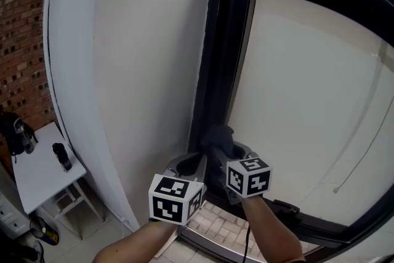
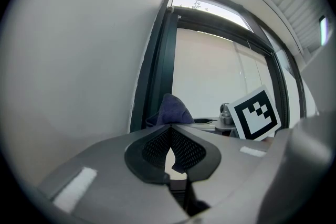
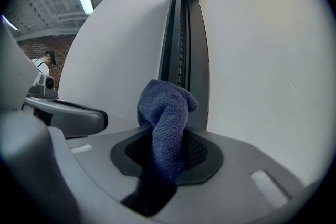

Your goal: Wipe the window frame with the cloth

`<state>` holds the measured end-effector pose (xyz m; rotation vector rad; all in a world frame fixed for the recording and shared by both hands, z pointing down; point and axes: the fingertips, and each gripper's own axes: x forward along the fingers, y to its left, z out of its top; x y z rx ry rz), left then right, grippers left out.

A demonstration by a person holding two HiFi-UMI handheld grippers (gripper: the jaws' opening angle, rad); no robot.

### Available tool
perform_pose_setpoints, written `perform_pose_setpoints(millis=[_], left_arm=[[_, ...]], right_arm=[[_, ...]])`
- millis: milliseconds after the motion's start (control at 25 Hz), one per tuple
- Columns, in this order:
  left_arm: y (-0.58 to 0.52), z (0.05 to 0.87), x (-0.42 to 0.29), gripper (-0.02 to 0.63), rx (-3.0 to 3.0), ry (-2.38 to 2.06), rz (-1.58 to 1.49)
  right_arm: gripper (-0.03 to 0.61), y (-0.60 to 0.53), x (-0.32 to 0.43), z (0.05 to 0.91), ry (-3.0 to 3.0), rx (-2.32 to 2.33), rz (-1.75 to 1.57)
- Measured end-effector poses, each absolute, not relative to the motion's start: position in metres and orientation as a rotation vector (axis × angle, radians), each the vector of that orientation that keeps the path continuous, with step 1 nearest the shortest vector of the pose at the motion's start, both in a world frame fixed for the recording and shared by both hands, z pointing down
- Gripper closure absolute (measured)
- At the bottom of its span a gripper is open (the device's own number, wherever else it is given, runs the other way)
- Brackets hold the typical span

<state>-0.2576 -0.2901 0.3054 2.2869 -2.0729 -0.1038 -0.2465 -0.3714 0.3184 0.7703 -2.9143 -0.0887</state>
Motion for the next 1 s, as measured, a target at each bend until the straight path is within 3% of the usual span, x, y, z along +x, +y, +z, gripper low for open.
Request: perform_pose_setpoints(millis=[1000], left_arm=[[-0.323,0.188,-0.273,0.62,2.368,-2.213,-0.209]], right_arm=[[0.46,-0.375,-0.257,0.173,-3.002,0.801,-0.343]])
